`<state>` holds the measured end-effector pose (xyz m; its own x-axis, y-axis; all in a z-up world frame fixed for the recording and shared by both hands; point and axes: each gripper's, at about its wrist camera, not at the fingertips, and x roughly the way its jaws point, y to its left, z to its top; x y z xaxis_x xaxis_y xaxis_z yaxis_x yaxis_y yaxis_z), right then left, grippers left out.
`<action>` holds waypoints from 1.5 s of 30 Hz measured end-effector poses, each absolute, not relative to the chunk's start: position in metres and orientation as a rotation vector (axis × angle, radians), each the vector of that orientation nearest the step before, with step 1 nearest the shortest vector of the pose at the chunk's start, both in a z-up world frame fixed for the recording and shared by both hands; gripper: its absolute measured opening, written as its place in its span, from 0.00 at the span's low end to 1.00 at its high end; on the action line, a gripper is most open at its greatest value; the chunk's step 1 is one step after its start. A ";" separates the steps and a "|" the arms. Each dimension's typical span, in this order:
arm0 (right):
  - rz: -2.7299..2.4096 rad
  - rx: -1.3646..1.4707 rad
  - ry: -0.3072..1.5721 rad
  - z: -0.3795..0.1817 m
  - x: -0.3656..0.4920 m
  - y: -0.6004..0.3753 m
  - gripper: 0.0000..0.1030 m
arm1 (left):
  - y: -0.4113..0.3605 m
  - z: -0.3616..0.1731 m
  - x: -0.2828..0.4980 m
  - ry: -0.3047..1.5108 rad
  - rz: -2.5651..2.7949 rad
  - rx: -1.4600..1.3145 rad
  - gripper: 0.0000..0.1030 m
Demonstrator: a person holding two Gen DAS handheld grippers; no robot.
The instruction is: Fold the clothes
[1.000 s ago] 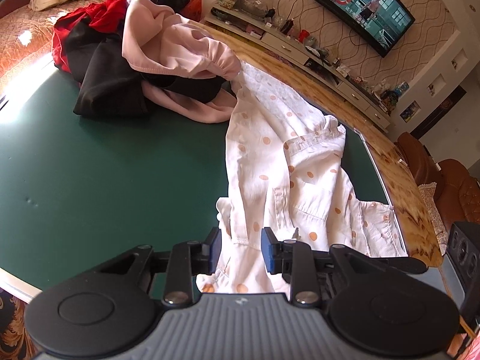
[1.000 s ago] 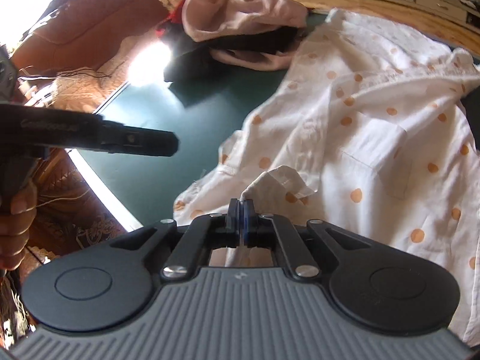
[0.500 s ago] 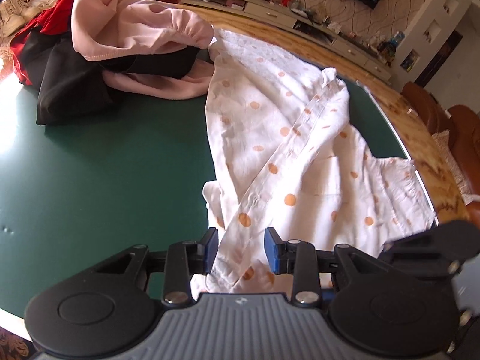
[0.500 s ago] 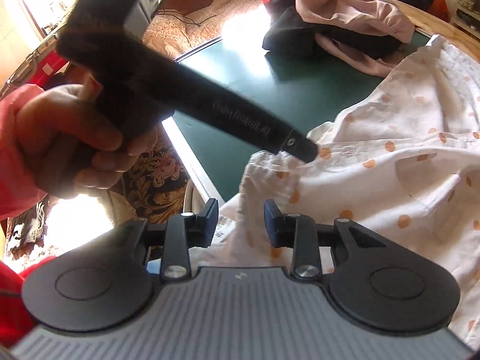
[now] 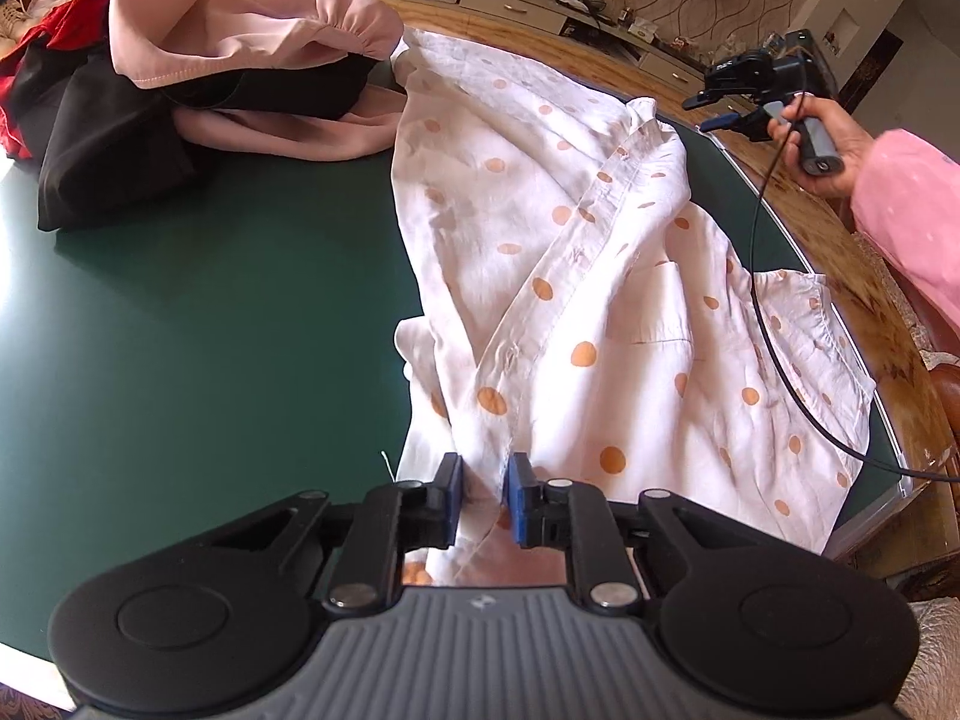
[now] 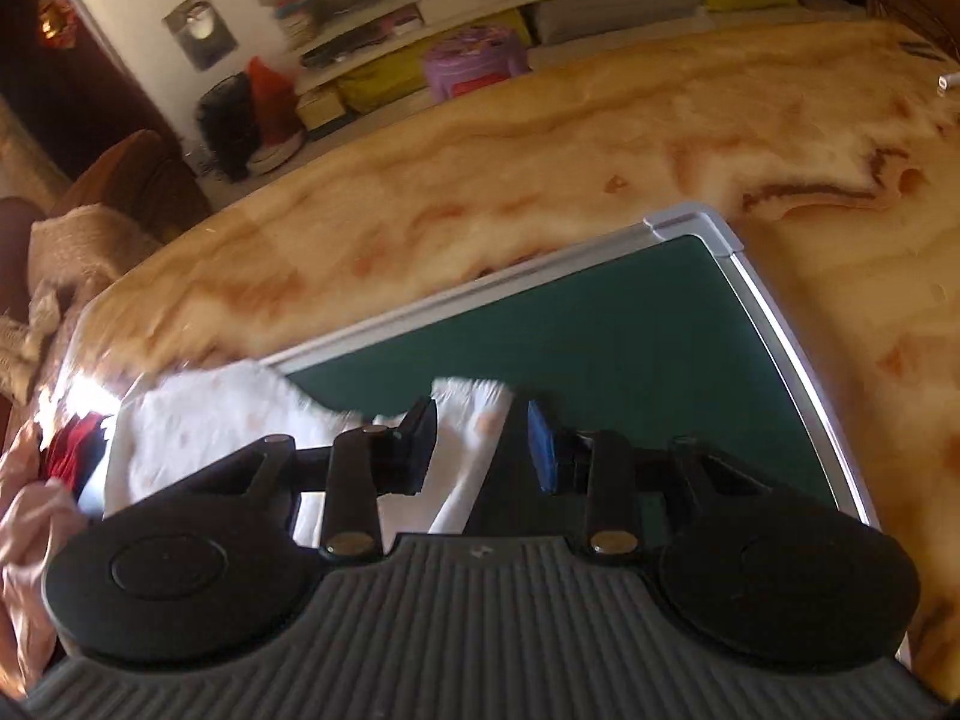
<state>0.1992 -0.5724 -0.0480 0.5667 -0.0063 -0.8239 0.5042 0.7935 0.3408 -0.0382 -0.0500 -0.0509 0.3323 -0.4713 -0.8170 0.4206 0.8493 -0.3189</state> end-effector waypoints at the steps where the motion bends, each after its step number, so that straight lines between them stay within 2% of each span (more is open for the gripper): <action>1: -0.342 0.620 0.954 -0.057 0.212 -0.580 0.38 | -0.049 -0.051 -0.038 1.085 -0.585 -0.054 0.16; 9: -0.329 0.463 1.068 -0.076 0.263 -0.552 0.38 | -0.052 -0.052 -0.036 1.085 -0.613 -0.033 0.10; 21: -0.196 0.170 1.150 -0.072 0.269 -0.519 0.38 | -0.053 -0.054 -0.034 1.080 -0.624 -0.038 0.10; 22: -0.196 0.152 1.152 -0.073 0.268 -0.518 0.33 | -0.053 -0.054 -0.034 1.080 -0.622 -0.038 0.10; 25: -0.192 0.150 1.141 -0.073 0.264 -0.518 0.08 | -0.054 -0.054 -0.034 1.076 -0.613 -0.036 0.08; 26: -0.199 0.133 1.139 -0.074 0.263 -0.517 0.07 | -0.055 -0.054 -0.035 1.072 -0.611 -0.031 0.08; 32: -0.195 0.194 1.021 -0.051 0.242 -0.526 0.05 | -0.056 -0.053 -0.041 1.049 -0.607 -0.015 0.06; 39: -0.119 0.279 0.796 0.022 0.215 -0.522 0.06 | -0.055 -0.051 -0.048 1.030 -0.590 -0.020 0.06; 45: -0.001 0.296 0.697 0.071 0.256 -0.461 0.06 | -0.051 -0.049 -0.055 1.029 -0.563 -0.038 0.05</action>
